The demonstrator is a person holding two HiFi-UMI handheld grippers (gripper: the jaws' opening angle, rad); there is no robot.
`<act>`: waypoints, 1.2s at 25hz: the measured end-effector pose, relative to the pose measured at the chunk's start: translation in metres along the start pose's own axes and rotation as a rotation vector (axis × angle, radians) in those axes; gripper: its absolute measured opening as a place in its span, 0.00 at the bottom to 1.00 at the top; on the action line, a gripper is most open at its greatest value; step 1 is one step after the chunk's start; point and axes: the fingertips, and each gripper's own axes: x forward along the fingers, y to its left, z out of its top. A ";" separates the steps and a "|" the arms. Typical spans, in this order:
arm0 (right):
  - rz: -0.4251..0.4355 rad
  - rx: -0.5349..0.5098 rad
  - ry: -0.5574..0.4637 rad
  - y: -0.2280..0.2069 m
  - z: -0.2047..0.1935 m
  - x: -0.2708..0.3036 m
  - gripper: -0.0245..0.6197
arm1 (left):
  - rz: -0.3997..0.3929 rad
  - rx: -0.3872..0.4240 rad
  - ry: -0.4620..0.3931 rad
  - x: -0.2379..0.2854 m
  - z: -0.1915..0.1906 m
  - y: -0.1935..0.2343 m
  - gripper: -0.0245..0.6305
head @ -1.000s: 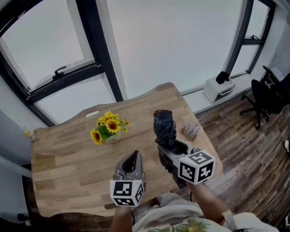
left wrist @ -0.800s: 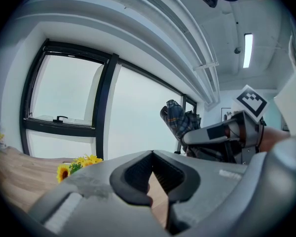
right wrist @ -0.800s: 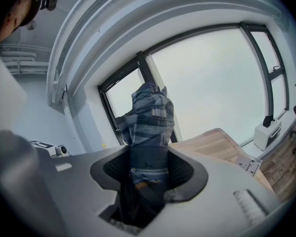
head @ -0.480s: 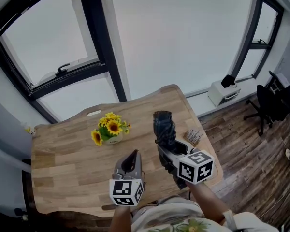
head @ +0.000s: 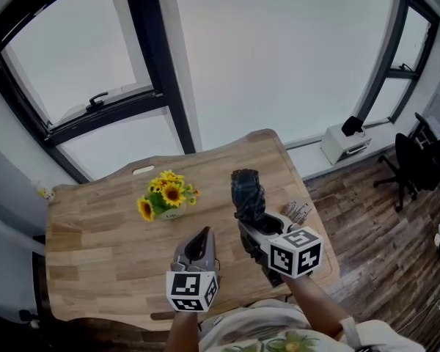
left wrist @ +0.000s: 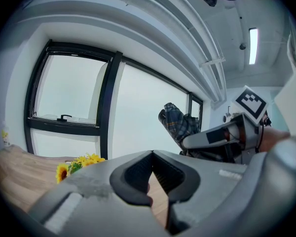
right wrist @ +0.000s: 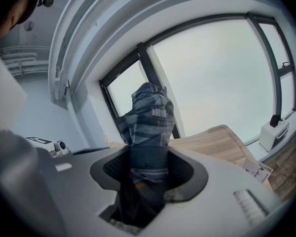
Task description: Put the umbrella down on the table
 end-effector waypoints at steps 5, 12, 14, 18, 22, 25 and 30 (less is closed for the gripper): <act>0.005 0.014 0.016 -0.009 -0.003 0.010 0.35 | 0.005 -0.006 0.018 0.009 -0.007 0.001 0.04; 0.007 0.032 0.038 -0.018 -0.011 0.022 0.35 | 0.003 -0.009 0.038 0.019 -0.013 0.004 0.04; 0.008 0.038 0.044 -0.020 -0.013 0.025 0.35 | 0.006 -0.010 0.044 0.022 -0.016 0.005 0.04; 0.006 0.049 0.054 -0.027 -0.015 0.032 0.35 | 0.013 -0.014 0.054 0.028 -0.018 0.009 0.04; 0.001 0.057 0.069 -0.031 -0.019 0.038 0.35 | 0.013 -0.021 0.063 0.031 -0.021 0.013 0.04; 0.000 0.061 0.077 -0.034 -0.021 0.040 0.35 | 0.015 -0.024 0.067 0.035 -0.022 0.014 0.04; -0.005 0.066 0.090 -0.040 -0.026 0.043 0.35 | 0.016 -0.026 0.077 0.039 -0.026 0.015 0.04</act>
